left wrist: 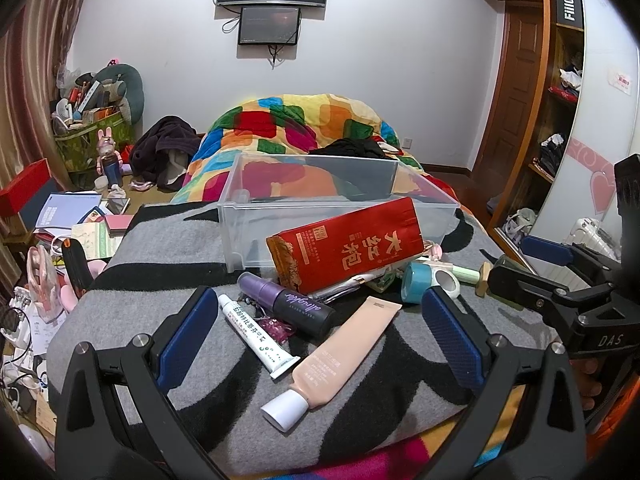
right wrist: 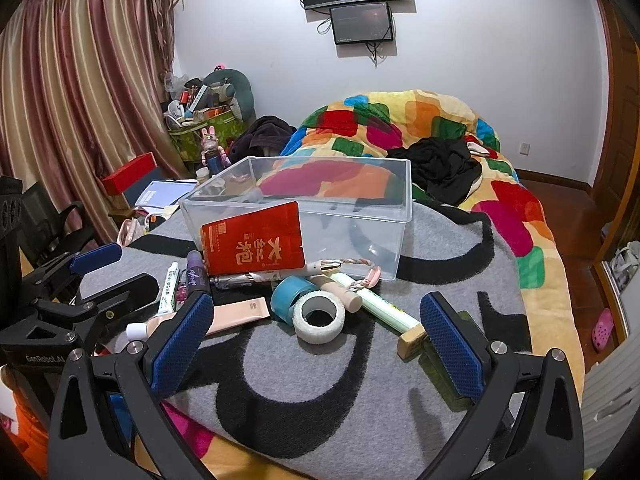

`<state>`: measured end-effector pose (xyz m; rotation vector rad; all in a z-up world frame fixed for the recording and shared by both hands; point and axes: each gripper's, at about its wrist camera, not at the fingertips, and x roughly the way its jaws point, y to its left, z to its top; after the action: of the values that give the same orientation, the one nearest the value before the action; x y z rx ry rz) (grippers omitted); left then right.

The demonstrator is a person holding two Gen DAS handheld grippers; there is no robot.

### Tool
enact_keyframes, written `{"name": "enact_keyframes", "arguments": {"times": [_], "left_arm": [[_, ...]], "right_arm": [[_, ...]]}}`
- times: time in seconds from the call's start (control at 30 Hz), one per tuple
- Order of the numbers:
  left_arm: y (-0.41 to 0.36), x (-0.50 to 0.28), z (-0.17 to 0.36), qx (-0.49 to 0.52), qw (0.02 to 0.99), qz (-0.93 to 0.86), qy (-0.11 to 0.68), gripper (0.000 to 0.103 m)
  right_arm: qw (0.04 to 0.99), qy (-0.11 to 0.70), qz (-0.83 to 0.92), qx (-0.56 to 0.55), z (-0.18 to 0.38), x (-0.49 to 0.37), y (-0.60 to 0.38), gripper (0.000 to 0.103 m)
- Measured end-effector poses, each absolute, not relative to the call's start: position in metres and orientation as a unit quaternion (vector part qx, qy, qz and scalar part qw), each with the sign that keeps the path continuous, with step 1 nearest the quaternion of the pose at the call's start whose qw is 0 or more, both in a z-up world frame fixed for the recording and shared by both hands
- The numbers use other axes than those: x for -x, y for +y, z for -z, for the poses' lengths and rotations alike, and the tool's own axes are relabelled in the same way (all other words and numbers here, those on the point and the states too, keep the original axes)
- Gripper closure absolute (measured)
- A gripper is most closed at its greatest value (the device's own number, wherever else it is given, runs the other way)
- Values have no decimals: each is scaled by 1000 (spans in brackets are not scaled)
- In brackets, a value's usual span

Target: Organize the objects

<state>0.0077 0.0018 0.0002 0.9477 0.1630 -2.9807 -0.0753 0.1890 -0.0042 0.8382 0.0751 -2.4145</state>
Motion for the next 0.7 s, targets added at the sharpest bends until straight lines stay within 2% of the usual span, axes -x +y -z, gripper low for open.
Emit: {"name": "enact_keyframes", "arguments": {"times": [0.7], "left_arm": [[-8, -8, 3, -312, 9, 948, 64, 1]], "right_arm": [[280, 25, 908, -312, 3, 76, 196, 0]]}}
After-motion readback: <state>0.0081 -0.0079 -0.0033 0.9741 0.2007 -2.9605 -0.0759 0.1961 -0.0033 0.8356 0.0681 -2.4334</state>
